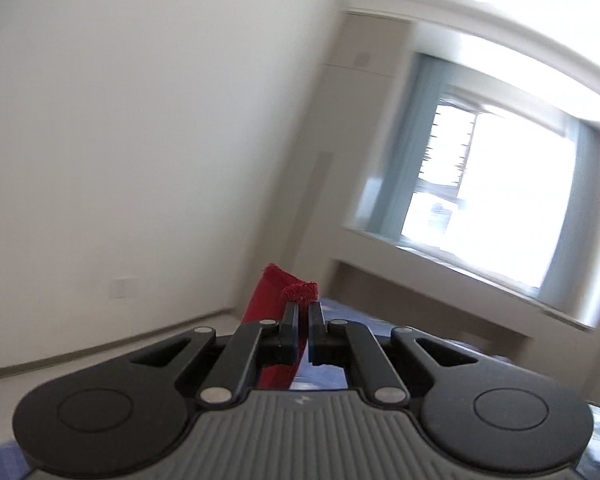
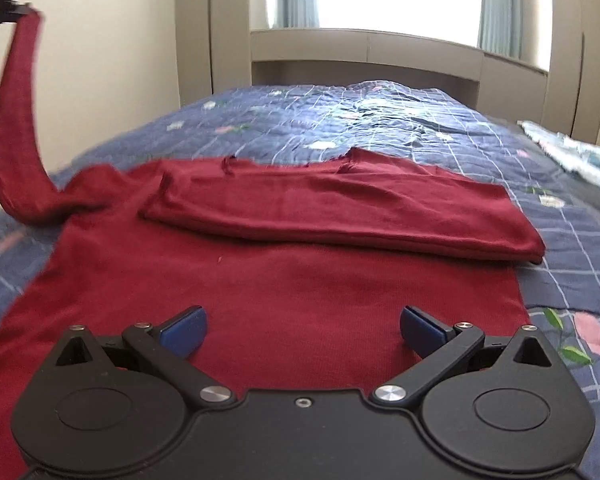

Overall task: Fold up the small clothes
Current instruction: 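Lift the held sleeve with the left tool, lay it across the body, release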

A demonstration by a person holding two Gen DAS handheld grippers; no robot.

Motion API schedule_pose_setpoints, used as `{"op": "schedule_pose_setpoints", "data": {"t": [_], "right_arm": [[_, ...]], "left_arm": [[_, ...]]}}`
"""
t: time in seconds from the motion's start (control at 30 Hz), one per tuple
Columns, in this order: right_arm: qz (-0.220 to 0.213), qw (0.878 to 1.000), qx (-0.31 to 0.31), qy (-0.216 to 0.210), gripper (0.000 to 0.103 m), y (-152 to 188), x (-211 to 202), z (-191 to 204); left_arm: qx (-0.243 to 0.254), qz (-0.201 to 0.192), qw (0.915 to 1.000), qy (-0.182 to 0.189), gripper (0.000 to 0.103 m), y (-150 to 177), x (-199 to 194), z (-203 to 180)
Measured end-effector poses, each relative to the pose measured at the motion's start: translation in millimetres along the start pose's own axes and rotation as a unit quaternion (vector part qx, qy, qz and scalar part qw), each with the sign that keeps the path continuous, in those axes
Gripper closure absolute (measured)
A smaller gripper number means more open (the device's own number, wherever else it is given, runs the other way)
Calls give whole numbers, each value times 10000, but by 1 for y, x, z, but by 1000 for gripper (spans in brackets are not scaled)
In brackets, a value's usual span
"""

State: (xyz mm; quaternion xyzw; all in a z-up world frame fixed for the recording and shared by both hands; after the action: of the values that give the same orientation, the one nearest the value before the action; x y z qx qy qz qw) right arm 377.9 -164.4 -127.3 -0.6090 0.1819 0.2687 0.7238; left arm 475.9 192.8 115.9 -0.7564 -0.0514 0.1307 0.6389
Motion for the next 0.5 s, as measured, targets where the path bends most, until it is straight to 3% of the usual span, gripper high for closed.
{"op": "schedule_pose_setpoints", "data": {"t": [0.1, 0.23, 0.5], "right_arm": [[-91, 9999, 110, -26, 0, -12, -13, -19], [-301, 9989, -50, 358, 0, -26, -33, -58], [-412, 9934, -45, 1074, 0, -33, -68, -140]], "left_arm": [[115, 13, 9979, 640, 100, -1, 3, -60], [372, 106, 9893, 1407, 100, 21, 3, -139], [1171, 838, 9622, 2311, 100, 135, 9, -268]]}}
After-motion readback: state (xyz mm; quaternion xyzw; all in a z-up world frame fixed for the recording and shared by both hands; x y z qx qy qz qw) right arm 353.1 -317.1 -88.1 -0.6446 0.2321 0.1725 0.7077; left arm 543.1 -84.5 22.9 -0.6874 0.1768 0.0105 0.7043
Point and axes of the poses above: each gripper's, at about its wrist camera, not at the fingertips, and x roughly the way its jaws point, z to its left, y to its underside, the point moved 9 cm from there along x, roughly the way its jaws point, and after that the axes turned 12 degrees about x, right-handed, at the moved point
